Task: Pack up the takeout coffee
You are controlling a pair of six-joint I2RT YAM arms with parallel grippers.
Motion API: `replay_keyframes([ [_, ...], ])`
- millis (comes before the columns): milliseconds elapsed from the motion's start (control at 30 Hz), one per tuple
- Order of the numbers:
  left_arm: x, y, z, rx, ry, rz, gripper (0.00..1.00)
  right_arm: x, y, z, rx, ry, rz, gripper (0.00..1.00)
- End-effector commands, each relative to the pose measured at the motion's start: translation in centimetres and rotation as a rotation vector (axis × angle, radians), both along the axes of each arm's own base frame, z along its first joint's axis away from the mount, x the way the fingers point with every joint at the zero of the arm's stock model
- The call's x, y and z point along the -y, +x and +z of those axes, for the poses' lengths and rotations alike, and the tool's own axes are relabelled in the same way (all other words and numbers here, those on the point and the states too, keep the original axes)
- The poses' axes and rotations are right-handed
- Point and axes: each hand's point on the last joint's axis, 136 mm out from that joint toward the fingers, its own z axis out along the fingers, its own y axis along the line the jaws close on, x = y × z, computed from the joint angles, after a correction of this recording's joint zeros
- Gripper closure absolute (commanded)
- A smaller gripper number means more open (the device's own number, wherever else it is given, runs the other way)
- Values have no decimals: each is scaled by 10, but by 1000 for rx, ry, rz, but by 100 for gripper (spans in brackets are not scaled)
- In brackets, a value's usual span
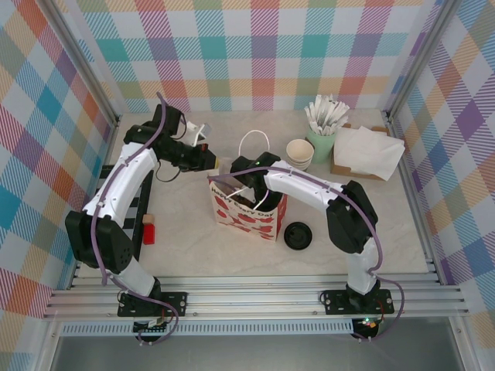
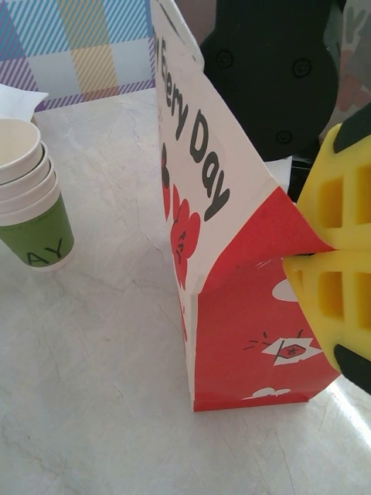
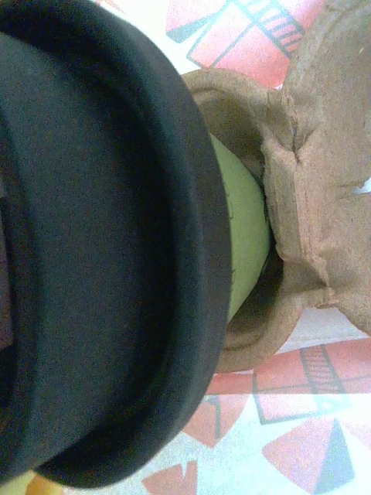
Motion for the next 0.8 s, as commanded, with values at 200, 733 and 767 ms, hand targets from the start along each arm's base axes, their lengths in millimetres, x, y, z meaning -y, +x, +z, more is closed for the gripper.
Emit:
replay_keyframes([
  [200, 1, -6, 26, 81, -58, -24, 100, -12, -11, -41, -116, 8, -7, 55],
  [733, 2, -9, 28, 91, -73, -32, 100, -16, -5, -25, -88, 32, -5, 44],
  [767, 2, -10, 28, 92, -74, -33, 100, -16, -6, -25, -92, 30, -4, 44],
])
